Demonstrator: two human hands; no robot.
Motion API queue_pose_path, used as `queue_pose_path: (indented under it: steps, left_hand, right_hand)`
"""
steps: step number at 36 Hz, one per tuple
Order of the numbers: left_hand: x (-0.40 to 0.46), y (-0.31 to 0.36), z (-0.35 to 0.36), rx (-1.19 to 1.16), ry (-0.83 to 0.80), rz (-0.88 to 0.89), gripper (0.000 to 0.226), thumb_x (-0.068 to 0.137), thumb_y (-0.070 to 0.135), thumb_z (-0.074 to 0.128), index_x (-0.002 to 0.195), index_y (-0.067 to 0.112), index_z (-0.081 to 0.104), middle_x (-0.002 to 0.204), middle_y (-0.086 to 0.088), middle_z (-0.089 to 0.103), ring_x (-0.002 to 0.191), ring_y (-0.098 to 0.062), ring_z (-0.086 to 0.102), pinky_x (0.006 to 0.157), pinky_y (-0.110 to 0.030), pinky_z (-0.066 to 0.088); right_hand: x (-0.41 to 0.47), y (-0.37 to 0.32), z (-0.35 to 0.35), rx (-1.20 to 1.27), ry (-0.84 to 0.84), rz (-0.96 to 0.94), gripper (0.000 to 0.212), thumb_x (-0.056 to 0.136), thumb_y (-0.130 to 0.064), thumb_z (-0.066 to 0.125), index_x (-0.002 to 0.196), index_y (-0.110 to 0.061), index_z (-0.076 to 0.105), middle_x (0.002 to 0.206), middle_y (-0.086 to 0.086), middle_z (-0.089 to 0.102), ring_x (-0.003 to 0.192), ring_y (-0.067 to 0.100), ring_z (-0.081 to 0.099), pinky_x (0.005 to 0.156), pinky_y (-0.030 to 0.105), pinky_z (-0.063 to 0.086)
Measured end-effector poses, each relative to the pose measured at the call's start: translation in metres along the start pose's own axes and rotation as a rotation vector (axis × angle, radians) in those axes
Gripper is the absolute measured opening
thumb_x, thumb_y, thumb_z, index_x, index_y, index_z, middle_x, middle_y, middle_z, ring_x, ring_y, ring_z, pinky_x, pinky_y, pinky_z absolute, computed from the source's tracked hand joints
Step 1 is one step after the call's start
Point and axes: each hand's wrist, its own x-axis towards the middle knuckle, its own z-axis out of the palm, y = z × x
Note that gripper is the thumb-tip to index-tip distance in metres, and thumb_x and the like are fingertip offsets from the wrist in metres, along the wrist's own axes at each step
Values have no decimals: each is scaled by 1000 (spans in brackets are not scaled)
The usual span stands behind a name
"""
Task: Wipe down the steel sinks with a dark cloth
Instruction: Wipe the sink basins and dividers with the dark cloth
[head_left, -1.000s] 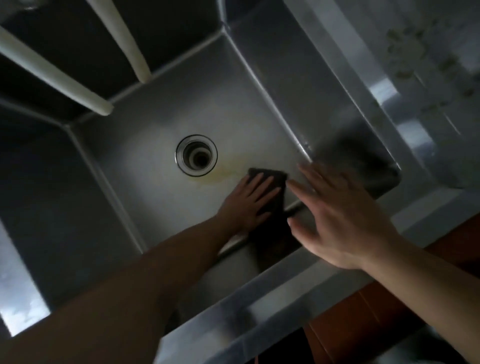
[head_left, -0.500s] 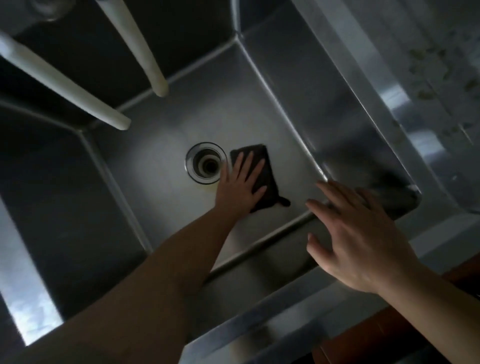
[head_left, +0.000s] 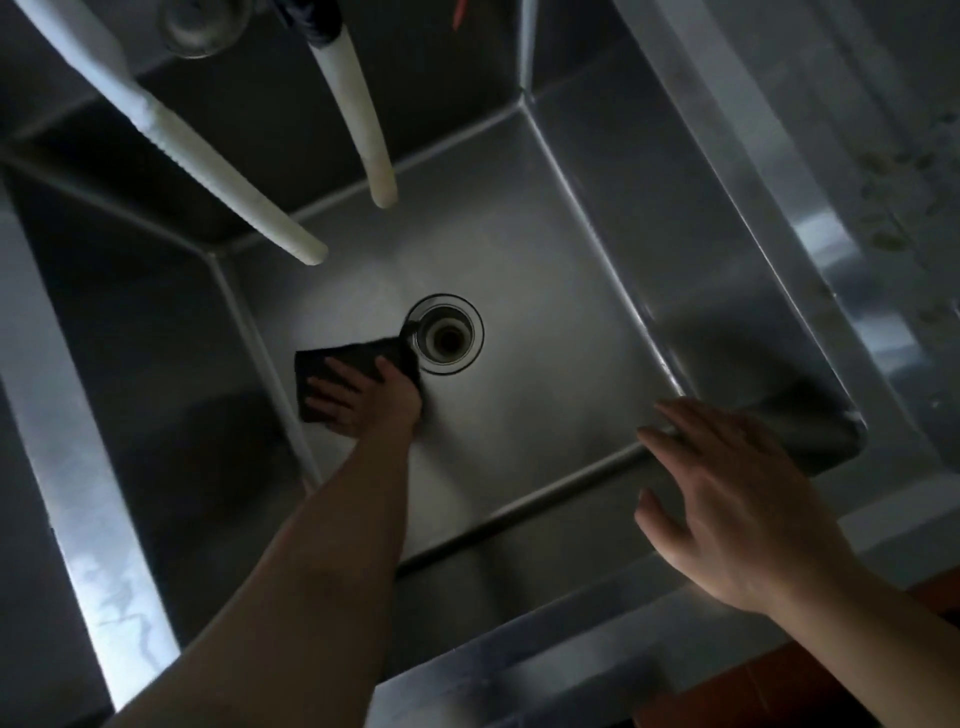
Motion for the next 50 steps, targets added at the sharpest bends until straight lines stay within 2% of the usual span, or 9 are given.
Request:
queue_pose_path:
  steps: [3,9,15,28,33,38,42,47,50]
  left_hand:
    - [0,39,12,43,7,144,78,98,57,28,157,19,-7,163,-15,-14,149,-39,-15,119,-54,-3]
    - [-12,87,33,405,-63,877,78,98,61,27,157,24,-6,164,-9,-14,150,-32,-15,120,-51,-8]
    - [11,48,13,601,0,1091,73,98,64,20,157,29,-4,166,-5,-6,152,-27,-7,120,-52,-3]
    - [3,-30,-1,66,32,88,77,97,63,22,156,25,-10,165,-3,-14,151,-23,-14,116,-62,-2]
    - [-23,-20,-4,-135,-31,-241,85,97,62,30,157,17,-9,163,-11,-16,150,-32,-15,118,-52,-10]
    - [-81,2,-2,-175,-225,-376,106,90,71,38,154,1,-9,162,-24,-8,149,-42,-4,121,-52,0]
    - [-96,-3,-13,97,-387,-221,97,87,70,38,154,3,15,159,-20,19,146,-37,17,120,-48,12]
    - [-74,-46,-38,234,-210,173,92,77,55,65,147,14,21,154,-16,19,141,-39,22,113,-55,17]
    - [-48,-65,-43,-1,-224,110,93,72,44,81,142,16,27,145,-17,40,129,-41,43,108,-54,36]
  right_hand:
    - [2,0,0,8,16,-6,64,82,-53,39,126,-15,66,137,11,59,128,30,54,105,51,45]
    - [2,-1,0,10,42,-20,64,81,-50,40,125,-13,67,136,10,61,126,28,56,103,50,46]
    - [1,-3,-2,12,55,-4,63,80,-50,40,123,-13,68,133,8,62,124,26,57,103,48,46]
    - [2,0,2,42,55,7,62,80,-50,40,121,-13,68,127,8,65,120,28,60,101,47,48]
    - [3,1,1,50,42,11,64,80,-50,38,124,-14,67,131,7,63,124,27,57,104,47,46]
    - [4,0,-6,19,-13,7,66,82,-53,39,133,-17,60,139,5,57,132,24,48,109,43,39]
    - [4,-2,-7,3,-31,8,65,81,-52,38,131,-16,61,135,4,59,130,24,49,104,42,42]
    - [4,-6,-9,13,-40,7,66,80,-53,32,126,-17,62,133,4,59,127,24,51,101,43,45]
    - [4,-8,-11,33,-42,6,65,79,-51,34,125,-16,63,132,5,60,125,26,52,102,43,45]
